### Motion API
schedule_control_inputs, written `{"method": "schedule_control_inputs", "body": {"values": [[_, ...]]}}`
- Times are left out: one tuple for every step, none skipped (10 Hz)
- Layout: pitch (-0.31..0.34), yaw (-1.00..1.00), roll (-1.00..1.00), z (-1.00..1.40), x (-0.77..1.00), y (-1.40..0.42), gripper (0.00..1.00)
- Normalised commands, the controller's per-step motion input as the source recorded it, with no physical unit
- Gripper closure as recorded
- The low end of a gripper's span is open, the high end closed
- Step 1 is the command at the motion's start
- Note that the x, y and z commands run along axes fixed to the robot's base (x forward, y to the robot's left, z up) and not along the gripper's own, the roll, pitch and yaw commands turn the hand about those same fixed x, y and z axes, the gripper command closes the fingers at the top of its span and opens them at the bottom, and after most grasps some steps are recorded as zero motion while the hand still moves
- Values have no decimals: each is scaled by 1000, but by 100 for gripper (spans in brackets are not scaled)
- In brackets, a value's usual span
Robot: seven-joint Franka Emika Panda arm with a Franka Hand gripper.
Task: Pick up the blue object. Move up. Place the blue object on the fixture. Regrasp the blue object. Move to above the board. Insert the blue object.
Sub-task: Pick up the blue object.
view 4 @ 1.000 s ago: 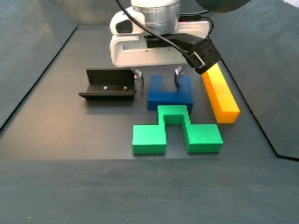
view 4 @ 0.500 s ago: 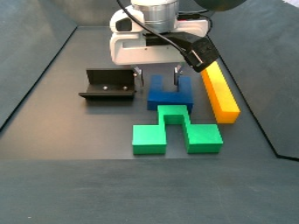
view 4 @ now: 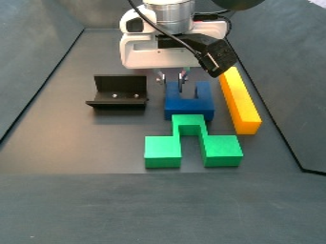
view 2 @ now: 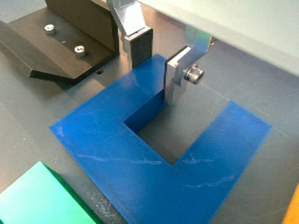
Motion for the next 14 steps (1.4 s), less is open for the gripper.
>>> {"method": "schedule_control_inputs", "body": {"values": [[0,0,0,0,0,0,100],[0,0,0,0,0,0,100],[0,0,0,0,0,0,100],[0,0,0,0,0,0,100],[0,0,0,0,0,0,100],[0,0,0,0,0,0,100],[0,0,0,0,0,0,100],[0,0,0,0,0,0,100],[0,0,0,0,0,0,100],[0,0,0,0,0,0,100],[0,0,0,0,0,0,100],[0,0,0,0,0,0,100],[0,0,0,0,0,0,100],[0,0,0,0,0,0,100]]}}
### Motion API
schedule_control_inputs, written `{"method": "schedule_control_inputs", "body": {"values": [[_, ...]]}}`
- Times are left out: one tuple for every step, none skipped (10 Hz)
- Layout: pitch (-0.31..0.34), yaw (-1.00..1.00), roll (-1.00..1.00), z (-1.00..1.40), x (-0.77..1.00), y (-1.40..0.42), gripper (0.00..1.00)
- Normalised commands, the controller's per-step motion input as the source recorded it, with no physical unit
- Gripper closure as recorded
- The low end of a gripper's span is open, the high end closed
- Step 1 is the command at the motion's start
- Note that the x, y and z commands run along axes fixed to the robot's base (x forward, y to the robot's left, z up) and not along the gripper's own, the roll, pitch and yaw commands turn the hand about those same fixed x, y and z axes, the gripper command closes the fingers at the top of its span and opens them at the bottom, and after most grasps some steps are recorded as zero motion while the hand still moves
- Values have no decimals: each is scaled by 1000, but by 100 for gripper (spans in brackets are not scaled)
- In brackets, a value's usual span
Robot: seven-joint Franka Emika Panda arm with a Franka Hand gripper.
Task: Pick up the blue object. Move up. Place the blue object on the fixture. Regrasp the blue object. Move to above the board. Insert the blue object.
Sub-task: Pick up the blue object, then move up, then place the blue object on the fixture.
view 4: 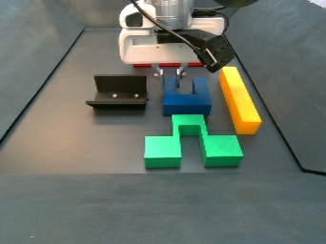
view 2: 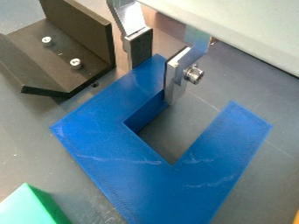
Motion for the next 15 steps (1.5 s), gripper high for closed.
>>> {"method": "schedule_control_inputs", "body": {"values": [[0,0,0,0,0,0,100],[0,0,0,833,0,0,100],[1,65,-4,854,-9,81,100],[25,63,-25,610,-71,55,100],[3,40,-45,287,-48,25,100],[0,0,17,0,0,-23,100],[0,0,6,0,0,-23,100],[0,0,0,0,0,-34,100],[0,-111,-340,271,177,49,100],[-114,-189,-951,651,360,240,100],[-234,-220,-1000,497,457,251,100],[-249,-254,-1000,503,531,220,100],[-100,-309,-891,577,803,97,100],[-3,-351,-860,569,843,60,100],[0,-323,-703,437,906,26,100]]}}
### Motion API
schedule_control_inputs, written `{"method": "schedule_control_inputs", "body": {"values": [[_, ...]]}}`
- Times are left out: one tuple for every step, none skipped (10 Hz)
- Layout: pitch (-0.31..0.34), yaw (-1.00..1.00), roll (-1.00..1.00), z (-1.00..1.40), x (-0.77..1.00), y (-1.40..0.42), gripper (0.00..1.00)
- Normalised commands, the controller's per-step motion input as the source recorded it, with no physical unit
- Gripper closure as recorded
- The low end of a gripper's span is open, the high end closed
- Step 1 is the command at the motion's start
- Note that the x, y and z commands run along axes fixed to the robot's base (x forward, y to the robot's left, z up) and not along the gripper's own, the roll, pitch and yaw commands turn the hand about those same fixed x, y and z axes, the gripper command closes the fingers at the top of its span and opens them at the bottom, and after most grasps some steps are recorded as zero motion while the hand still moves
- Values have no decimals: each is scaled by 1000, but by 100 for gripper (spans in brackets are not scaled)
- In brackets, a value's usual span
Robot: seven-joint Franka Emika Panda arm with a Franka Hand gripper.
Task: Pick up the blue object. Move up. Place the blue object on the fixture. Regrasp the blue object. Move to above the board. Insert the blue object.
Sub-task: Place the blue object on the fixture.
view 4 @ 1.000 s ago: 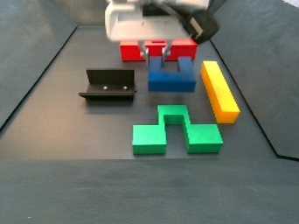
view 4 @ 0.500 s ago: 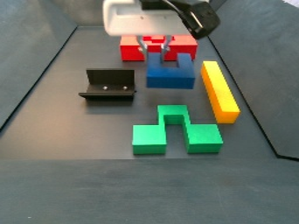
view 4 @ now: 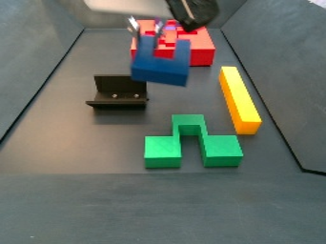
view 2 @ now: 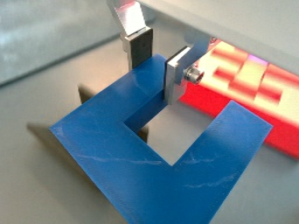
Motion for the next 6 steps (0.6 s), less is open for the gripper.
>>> {"method": "schedule_control_inputs", "body": {"values": [[0,-306,-706,446,934,29,100],[0,-300,-683,420,946,20,100],[6,-197,-377,131,1000,0,100],[0,-83,-174,0,1000,-186,100],[66,0,-51,0,1000,-420,100],[63,34,-83,0,1000,-374,100]]}}
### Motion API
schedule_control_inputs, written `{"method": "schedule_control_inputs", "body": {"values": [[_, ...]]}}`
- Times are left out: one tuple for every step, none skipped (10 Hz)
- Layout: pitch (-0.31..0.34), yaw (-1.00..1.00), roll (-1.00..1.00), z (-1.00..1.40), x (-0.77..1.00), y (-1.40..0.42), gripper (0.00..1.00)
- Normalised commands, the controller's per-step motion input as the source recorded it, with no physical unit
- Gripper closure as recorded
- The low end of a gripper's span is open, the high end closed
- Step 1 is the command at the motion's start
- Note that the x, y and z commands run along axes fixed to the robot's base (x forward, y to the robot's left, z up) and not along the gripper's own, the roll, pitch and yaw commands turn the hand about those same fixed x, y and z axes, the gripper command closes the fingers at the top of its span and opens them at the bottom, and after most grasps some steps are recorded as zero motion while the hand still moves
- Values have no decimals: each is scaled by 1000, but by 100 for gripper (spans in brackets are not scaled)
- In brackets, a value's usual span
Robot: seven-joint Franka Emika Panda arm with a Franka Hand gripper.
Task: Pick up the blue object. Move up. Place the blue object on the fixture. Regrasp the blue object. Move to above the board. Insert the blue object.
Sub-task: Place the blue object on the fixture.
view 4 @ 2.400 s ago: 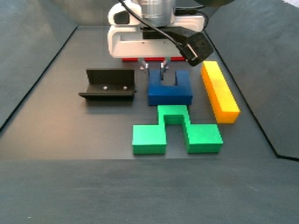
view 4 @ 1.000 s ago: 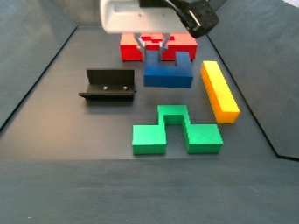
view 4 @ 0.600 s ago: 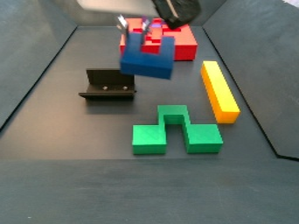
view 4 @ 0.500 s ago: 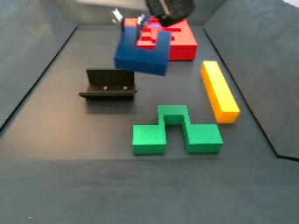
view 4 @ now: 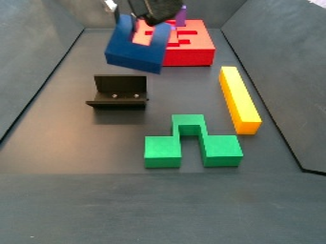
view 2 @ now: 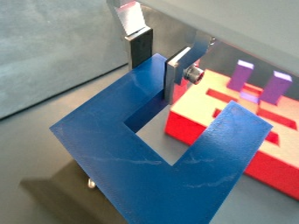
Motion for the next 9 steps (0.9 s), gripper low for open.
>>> {"method": "schedule_control_inputs", "body": {"values": [[111,69,-123,-3,1000,-306,100],[100,323,-137,-29,777,-223,100],[151,426,-317,-149,637,-180,100],[151,346,-563,-169,566,-89,100],[186,237,-731,-126,503,0,100],[206,203,-663,-131,480,46,100],[51,14,-131,0,23,111,100],[0,0,0,-17,0,0,100],[77,-226,-403,-17,389,49,100]]}}
